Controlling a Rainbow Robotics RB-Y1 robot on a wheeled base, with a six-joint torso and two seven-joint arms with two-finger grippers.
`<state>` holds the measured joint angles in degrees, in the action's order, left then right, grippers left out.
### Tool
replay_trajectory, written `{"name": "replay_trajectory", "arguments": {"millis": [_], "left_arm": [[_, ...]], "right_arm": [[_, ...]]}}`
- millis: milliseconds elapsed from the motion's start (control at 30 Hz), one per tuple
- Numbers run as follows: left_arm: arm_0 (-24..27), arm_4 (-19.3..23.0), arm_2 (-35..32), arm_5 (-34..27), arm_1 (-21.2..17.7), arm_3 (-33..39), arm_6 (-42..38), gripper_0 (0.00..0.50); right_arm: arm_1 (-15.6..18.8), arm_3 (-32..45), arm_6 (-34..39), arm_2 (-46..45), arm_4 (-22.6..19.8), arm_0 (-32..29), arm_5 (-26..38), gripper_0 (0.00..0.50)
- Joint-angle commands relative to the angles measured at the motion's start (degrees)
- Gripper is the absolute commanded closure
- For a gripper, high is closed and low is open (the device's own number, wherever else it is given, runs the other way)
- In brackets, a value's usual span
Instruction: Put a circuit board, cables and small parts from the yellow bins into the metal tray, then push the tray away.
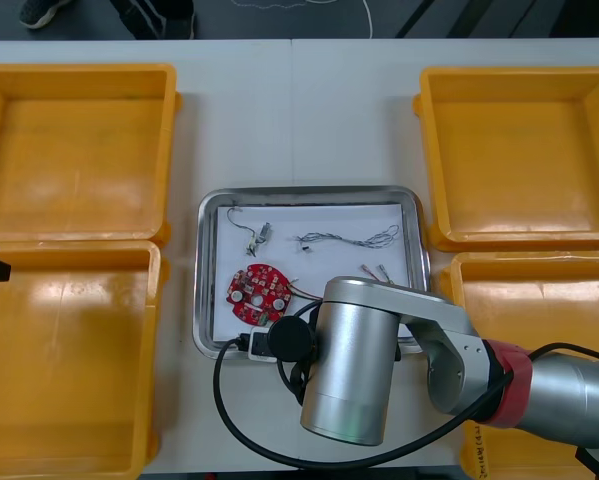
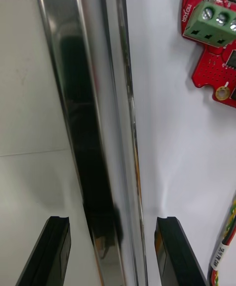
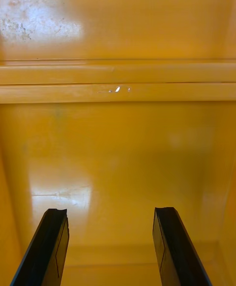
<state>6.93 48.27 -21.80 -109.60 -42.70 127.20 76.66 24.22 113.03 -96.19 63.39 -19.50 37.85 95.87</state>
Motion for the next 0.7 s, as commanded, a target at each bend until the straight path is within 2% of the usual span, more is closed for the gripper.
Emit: {"name": "replay_trajectory", "arguments": {"millis": [33,67,167,267,333,367,433,533,700], "left_arm": [[-1.1,0.3,-1.8,-0.4,-2.5,1.7,-0.4,0.0],[-1.1,0.3,-1.8,-0.4,-2.5,1.7,-0.4,0.0],[-1.1,0.3,-1.8,-0.4,-2.5,1.7,-0.4,0.0],[-1.1,0.3,-1.8,-0.4,-2.5,1.7,-0.4,0.0],[-1.1,0.3,-1.8,-0.4,-2.5,1.7,-0.4,0.0],[-1.1,0.3,-1.8,-0.4,-2.5,1.7,-0.4,0.0],[-1.1,0.3,-1.8,-0.4,-2.5,1.7,-0.4,0.0],[-1.1,0.3,-1.8,-0.4,-2.5,1.7,-0.4,0.0],[-1.1,0.3,-1.8,-0.4,-2.5,1.7,-0.4,0.0]], "right_arm": [[-1.5,0.4,-3.3,0.8,0.7,1.8,-0.5,0.006],[-1.5,0.4,-3.4,0.8,0.7,1.8,-0.5,0.005],[-1.5,0.3,-3.8,0.8,0.7,1.8,-0.6,0.048],[-1.5,0.1,-4.1,0.8,0.9,1.8,-0.7,0.189],[-1.6,0.1,-4.1,0.8,0.9,1.9,-0.7,0.34],[-1.6,0.1,-4.1,0.8,0.9,2.0,-0.7,0.393],[-1.8,0.1,-4.0,0.8,1.0,2.0,-0.7,0.452],[-1.9,0.1,-3.9,0.8,1.0,2.0,-0.7,0.496],[-2.0,0.1,-4.2,0.8,1.0,2.0,-0.4,0.5]]}}
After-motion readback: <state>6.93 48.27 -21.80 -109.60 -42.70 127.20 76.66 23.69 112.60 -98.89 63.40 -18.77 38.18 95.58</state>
